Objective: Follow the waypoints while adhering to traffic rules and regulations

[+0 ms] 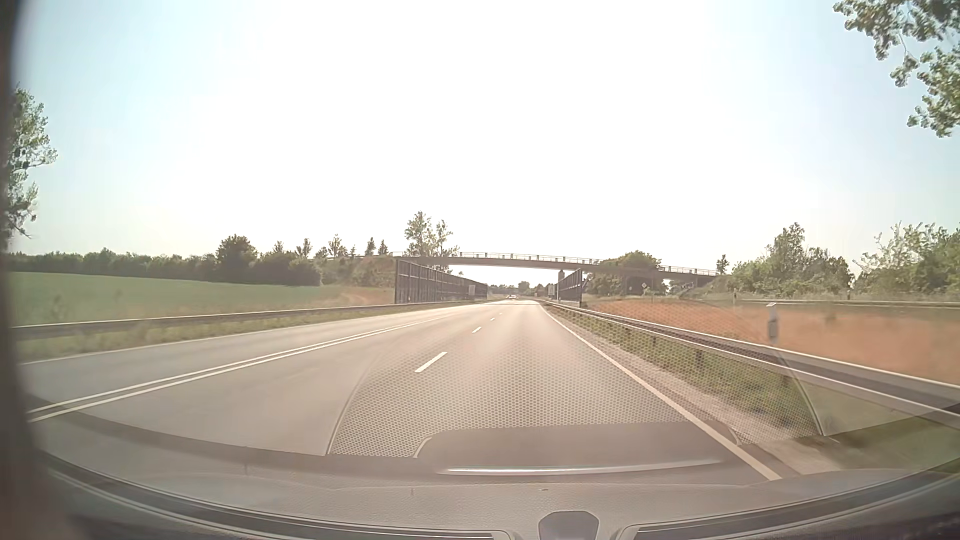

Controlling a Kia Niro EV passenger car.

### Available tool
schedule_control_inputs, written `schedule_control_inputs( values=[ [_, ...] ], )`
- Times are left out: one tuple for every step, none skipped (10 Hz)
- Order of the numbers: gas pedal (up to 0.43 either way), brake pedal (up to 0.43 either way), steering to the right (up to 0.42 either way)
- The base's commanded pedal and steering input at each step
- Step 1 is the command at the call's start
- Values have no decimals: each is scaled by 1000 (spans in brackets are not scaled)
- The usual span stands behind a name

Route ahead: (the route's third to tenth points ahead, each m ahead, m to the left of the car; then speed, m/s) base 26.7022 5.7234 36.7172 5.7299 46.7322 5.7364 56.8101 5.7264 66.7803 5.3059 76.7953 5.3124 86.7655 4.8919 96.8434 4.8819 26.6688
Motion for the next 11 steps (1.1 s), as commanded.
schedule_control_inputs(
  values=[
    [461, 6, 6],
    [461, 6, 6],
    [461, 6, 6],
    [461, 6, 6],
    [461, 6, 6],
    [461, 6, 6],
    [461, 6, 6],
    [461, 6, 6],
    [461, 6, 6],
    [461, 6, 6],
    [461, 6, 6]
  ],
)
